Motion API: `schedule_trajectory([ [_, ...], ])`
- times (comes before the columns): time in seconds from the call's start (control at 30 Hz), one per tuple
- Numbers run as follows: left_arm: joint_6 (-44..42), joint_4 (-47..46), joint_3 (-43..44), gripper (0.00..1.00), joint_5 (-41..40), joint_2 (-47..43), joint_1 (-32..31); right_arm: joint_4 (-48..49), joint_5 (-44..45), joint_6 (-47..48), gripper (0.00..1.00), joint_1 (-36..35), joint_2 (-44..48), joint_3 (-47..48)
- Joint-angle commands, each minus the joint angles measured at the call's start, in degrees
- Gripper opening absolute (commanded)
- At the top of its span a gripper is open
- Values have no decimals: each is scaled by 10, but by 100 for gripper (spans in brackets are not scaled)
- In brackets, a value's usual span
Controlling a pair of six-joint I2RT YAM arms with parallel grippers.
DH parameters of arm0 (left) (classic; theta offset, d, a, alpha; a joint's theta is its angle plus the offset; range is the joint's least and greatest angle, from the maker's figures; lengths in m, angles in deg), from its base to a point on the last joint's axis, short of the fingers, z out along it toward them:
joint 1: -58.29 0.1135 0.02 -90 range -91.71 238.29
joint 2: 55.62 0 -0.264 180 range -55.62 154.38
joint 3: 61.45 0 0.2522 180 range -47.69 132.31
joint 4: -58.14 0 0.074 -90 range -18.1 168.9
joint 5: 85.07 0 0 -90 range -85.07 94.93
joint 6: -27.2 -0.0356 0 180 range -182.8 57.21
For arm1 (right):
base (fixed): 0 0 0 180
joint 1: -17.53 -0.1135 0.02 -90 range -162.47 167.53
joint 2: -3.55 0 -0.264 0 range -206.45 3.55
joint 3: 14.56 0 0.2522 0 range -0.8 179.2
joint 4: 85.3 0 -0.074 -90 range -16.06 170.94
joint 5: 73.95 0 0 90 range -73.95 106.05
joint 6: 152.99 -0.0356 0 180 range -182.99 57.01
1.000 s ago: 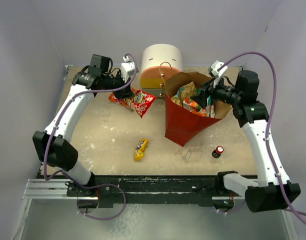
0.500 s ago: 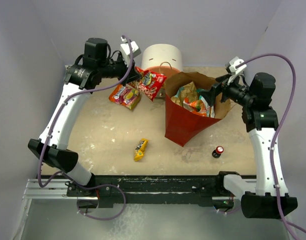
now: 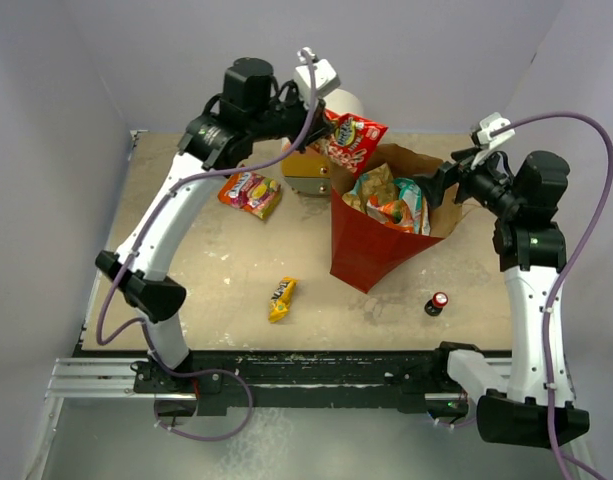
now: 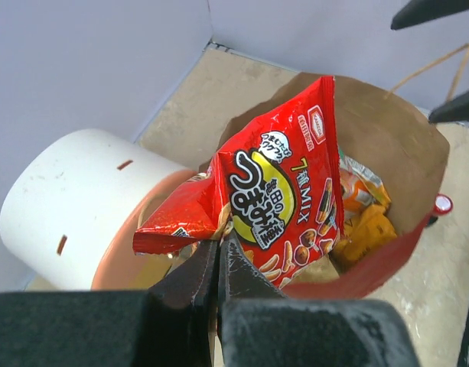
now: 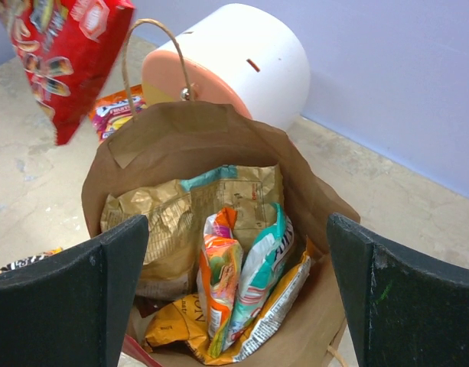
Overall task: Place the snacks into the paper bag
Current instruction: Place the snack in the paper bag.
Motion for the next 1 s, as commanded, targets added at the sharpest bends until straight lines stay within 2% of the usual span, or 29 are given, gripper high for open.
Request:
schedule_trajectory([
  [0.0,21,-30,71,0,-77,50,-28,19,30,-9,100,8,12,5],
  [0.2,-11,-23,136,0,-137,125,-75,5,51,-12,100,12,12,5],
  [0.53,-43,-25,123,1,-184,187,-125,8,86,-21,100,13,5,16],
  [0.67,-46,-15,113,12,-180,192,-127,13,85,-22,100,16,0,19],
  [0.73,-52,-8,113,21,-179,189,-128,22,85,-24,100,19,-2,20],
  [0.87,-64,-6,103,55,-170,159,-127,32,76,-30,100,22,-5,19],
  [0.97,-71,-7,91,70,-153,126,-127,36,67,-31,100,24,-2,14],
])
